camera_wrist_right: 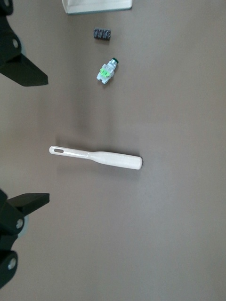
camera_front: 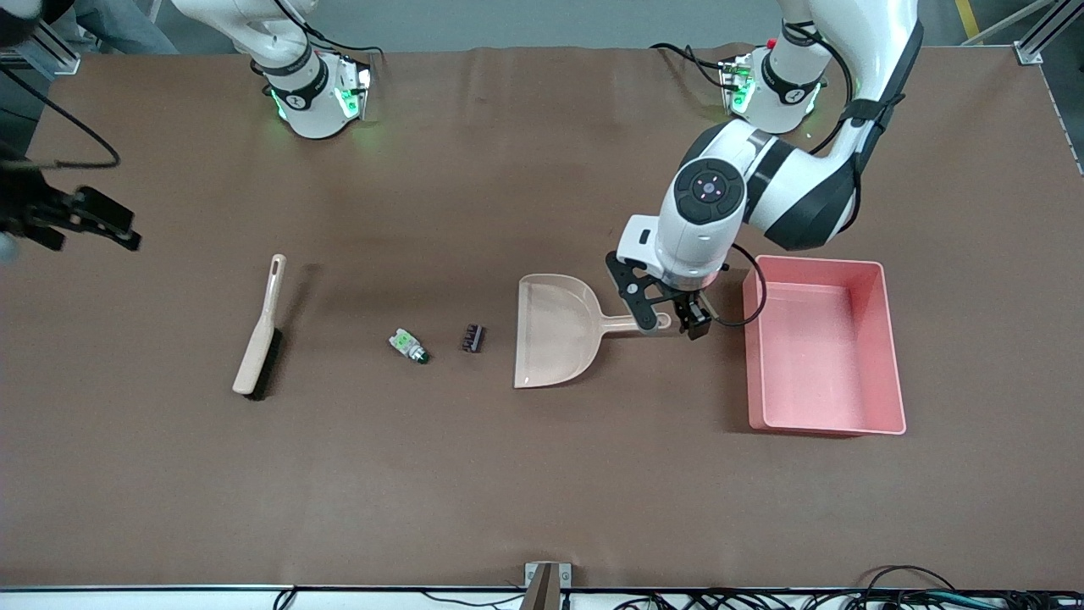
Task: Clean e-waste and dump in bin
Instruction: 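Reach the left gripper down to the white dustpan handle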
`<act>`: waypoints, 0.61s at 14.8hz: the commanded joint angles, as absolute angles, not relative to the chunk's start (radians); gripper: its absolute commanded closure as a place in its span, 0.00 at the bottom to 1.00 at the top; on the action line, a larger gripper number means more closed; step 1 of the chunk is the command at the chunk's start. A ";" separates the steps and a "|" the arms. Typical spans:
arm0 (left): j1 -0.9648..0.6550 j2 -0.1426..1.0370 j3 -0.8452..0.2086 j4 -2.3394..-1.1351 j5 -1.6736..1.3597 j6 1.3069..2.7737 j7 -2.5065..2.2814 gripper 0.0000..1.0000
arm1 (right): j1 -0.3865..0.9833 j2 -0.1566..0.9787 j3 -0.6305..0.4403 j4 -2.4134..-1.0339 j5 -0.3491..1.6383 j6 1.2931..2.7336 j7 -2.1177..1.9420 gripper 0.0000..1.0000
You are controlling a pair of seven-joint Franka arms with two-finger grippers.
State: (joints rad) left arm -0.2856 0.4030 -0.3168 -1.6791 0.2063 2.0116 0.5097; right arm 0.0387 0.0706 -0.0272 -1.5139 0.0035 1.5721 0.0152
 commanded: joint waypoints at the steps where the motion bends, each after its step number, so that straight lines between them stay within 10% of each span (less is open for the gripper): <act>1: -0.284 0.410 -0.331 -1.672 0.224 2.019 0.540 0.03 | 0.054 0.100 -0.026 -1.509 -0.012 1.556 0.023 0.00; 9: -0.308 0.475 -0.334 -1.674 0.256 2.098 0.627 0.03 | 0.035 0.167 -0.029 -1.717 -0.012 1.728 0.011 0.00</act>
State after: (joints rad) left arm -0.3013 0.4540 -0.3296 -1.6797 0.2245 2.0648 0.6115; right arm 0.0430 0.1903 -0.0326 -1.5893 -0.0005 1.6334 0.0145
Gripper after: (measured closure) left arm 0.018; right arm 0.000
